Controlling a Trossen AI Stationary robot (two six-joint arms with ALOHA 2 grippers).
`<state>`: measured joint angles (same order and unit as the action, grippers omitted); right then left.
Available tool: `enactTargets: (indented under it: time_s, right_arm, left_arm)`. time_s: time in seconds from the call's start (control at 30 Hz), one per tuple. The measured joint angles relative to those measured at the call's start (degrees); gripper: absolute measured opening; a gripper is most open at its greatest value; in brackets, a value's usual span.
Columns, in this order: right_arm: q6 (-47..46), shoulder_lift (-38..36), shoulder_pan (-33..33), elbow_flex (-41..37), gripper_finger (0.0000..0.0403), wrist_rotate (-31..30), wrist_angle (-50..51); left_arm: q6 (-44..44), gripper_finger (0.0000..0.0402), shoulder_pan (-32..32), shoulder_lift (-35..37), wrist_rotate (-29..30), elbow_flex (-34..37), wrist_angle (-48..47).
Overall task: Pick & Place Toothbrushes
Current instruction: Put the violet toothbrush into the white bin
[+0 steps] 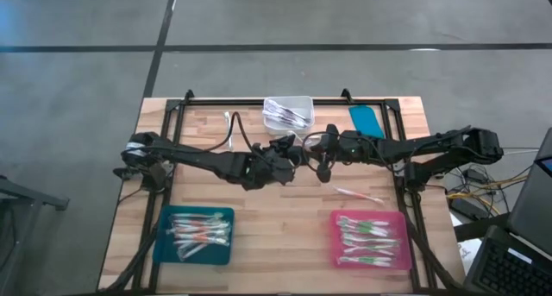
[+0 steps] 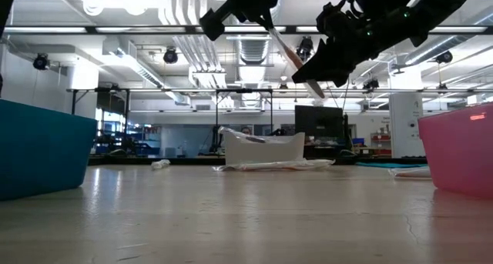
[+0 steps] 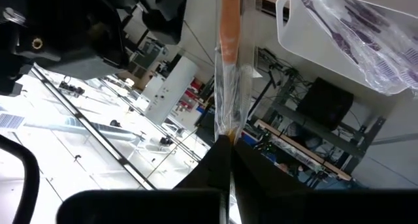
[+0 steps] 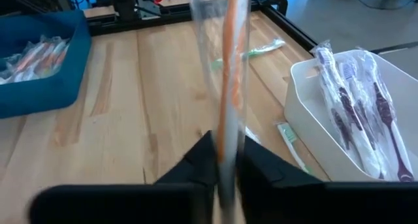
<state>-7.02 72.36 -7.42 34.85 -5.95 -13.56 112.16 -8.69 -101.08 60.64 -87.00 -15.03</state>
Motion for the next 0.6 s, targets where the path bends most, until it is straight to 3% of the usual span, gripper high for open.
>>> enactTargets:
  time_s: [0.13, 0.27, 0.6]
  right_arm:
    - [0.14, 0.0, 0.0, 0.0, 0.0021, 0.02, 0.16]
    - [-0.29, 0.0, 0.01, -0.02, 0.0021, 0.04, 0.5]
    - [0.12, -1.4, -0.17, -0.02, 0.002, -0.28, 0.92]
  left_arm:
    - [-1.03, 0.0014, 0.04, 0.02, -1.33, 0.02, -0.37]
    - [-9.96, 0.0034, 0.04, 0.09, -2.76, 0.02, -1.27]
    - [-26.88, 0.0127, -0.02, 0.09, -3.77, 0.02, -1.43]
